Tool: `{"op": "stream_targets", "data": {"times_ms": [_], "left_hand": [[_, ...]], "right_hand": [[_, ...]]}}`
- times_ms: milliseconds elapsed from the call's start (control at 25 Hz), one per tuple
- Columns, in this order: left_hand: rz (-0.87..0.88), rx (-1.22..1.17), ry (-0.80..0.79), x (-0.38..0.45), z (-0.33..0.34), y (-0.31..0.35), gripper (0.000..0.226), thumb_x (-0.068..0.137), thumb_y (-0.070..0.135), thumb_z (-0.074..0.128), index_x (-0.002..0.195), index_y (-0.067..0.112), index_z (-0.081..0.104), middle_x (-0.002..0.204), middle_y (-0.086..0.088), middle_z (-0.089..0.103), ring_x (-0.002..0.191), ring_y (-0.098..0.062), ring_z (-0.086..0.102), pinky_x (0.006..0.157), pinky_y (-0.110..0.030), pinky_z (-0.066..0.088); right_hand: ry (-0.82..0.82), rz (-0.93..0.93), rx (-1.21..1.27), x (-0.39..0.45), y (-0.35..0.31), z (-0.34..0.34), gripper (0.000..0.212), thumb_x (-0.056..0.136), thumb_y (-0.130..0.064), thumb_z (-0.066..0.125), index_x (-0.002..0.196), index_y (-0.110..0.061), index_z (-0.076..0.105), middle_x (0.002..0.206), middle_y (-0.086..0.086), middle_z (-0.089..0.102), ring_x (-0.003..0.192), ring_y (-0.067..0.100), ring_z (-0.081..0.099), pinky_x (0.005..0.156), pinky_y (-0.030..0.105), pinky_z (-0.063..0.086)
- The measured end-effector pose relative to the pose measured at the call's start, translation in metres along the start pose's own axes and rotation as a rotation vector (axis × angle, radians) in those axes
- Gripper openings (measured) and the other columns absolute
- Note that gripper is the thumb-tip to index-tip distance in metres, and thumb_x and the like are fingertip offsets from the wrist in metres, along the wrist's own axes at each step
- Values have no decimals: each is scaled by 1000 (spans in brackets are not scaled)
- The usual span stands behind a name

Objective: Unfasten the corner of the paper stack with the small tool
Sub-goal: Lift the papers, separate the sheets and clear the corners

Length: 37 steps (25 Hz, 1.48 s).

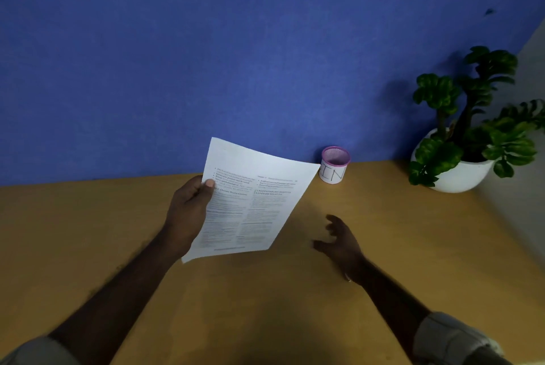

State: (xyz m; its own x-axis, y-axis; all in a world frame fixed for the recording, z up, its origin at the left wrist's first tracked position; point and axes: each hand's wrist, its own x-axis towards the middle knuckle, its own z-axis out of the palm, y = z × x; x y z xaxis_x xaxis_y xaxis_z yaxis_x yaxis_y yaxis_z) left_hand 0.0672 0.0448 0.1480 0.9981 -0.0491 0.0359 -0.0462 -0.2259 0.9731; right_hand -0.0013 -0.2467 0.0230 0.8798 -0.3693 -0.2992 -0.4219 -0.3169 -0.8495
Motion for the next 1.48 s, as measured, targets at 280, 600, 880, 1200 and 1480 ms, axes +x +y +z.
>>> {"op": "stream_targets", "data": {"times_ms": [280, 600, 880, 1200, 1480], "left_hand": [[-91, -242, -29, 15, 15, 3, 25, 106, 22, 50, 105, 22, 75, 108, 8, 78, 97, -8, 74, 79, -26, 52], [-389, -41, -108, 22, 28, -59, 29, 102, 28, 58, 112, 3, 68, 110, -16, 73, 92, -27, 67, 76, -37, 51], [-547, 122, -56, 30, 59, -110, 24, 96, 2, 59, 115, 6, 72, 116, -12, 70, 101, -29, 64, 81, -34, 49], [-700, 56, 50, 55, 85, -142, 29, 94, -4, 57, 121, -1, 68, 128, -19, 66, 100, -30, 58, 83, -36, 47], [-722, 151, 47, 70, 86, -152, 33, 93, -5, 56, 123, 0, 68, 122, -19, 66, 81, -21, 54, 60, -28, 42]], "right_hand": [[-444, -205, 360, -7, -35, 15, 36, 87, -13, 71, 123, -17, 65, 123, -3, 69, 114, 19, 63, 98, 43, 52], [-197, -56, 447, 20, -35, 22, 16, 93, -11, 61, 106, -16, 70, 105, 2, 75, 90, 21, 73, 78, 41, 60], [-94, 122, 197, 51, -34, 34, 10, 96, -13, 57, 93, -22, 60, 90, 4, 68, 74, 19, 67, 40, 19, 46], [-33, 246, 176, 86, -30, 42, 22, 94, -15, 60, 113, -3, 60, 89, 6, 65, 73, 19, 64, 41, 23, 46], [-56, 263, 135, 98, -25, 52, 27, 92, -13, 62, 119, -9, 59, 96, 3, 66, 76, 18, 65, 42, 23, 50]]}}
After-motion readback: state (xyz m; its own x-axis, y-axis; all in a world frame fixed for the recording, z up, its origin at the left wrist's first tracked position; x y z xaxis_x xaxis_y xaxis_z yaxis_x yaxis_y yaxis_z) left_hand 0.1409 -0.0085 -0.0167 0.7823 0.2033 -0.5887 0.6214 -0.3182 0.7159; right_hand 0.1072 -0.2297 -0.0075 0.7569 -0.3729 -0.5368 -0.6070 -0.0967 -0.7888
